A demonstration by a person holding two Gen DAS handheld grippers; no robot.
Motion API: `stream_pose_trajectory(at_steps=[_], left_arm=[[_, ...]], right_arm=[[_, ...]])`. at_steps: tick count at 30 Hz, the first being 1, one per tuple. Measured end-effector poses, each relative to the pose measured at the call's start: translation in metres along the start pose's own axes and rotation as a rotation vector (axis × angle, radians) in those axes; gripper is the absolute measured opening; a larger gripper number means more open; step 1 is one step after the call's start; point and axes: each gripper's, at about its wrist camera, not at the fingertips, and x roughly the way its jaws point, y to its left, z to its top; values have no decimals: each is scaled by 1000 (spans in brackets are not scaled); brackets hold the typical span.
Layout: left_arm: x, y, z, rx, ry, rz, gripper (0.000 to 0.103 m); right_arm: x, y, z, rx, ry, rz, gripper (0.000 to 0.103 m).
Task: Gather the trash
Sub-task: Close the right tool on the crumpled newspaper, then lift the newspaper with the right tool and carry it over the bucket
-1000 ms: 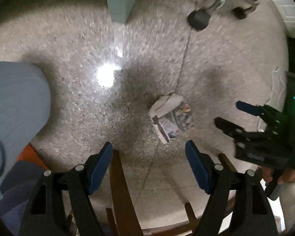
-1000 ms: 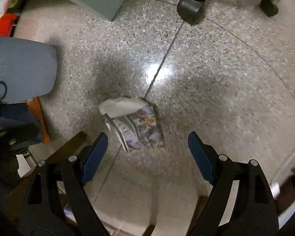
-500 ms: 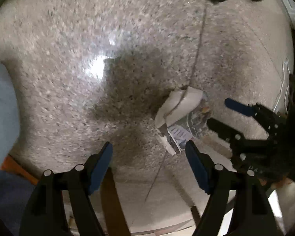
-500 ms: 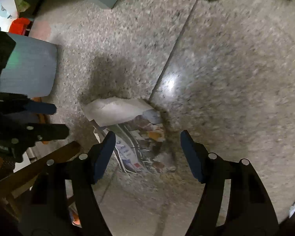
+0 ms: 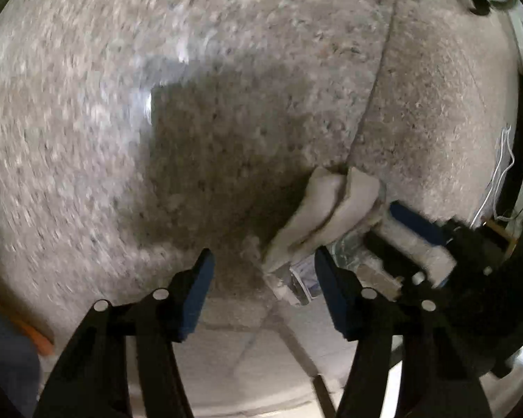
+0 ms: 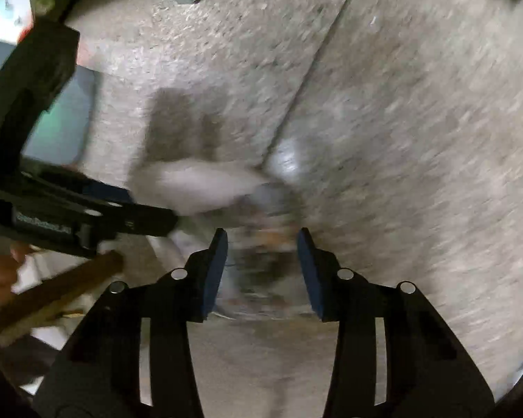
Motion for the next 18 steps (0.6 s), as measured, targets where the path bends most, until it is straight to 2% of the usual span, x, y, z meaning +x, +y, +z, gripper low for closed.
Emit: stream_pose_trajectory(at_steps=[1, 3, 4, 5, 6, 7, 9, 11, 12, 13, 15, 18], left_arm=[[0, 1, 0, 5, -7, -8, 57], [3, 4, 1, 1, 14, -49, 44], [4, 9, 1, -11, 33, -75, 39], [9, 10, 0, -22, 48, -96, 25], [13, 12, -2, -25, 63, -105, 20], [18, 14, -5, -16, 75, -84, 19], [22, 15, -12, 10, 88, -41, 9], [20, 19, -18, 31, 82, -3, 7], [19, 24, -22, 34, 82, 16, 6], [19, 30, -24, 19, 99, -5, 6], [15, 42, -28, -14, 120, -49, 5], [-1, 42, -30, 12, 120, -40, 5]], right_arm=[[1, -4, 1, 3, 15, -5, 43], [5, -15, 2, 29, 45, -30, 44], [6, -18, 2, 45, 52, -5, 45], [13, -23, 1, 88, 89, 80, 46], [21, -24, -2, 118, 132, 132, 50], [25, -22, -3, 131, 153, 170, 55], [26, -9, -2, 93, 140, 163, 56], [30, -5, 1, 102, 165, 174, 28], [31, -7, 0, 121, 190, 185, 22], [29, -7, 1, 141, 210, 221, 17], [19, 2, 1, 106, 205, 225, 14], [0, 12, 7, 93, 205, 208, 14]])
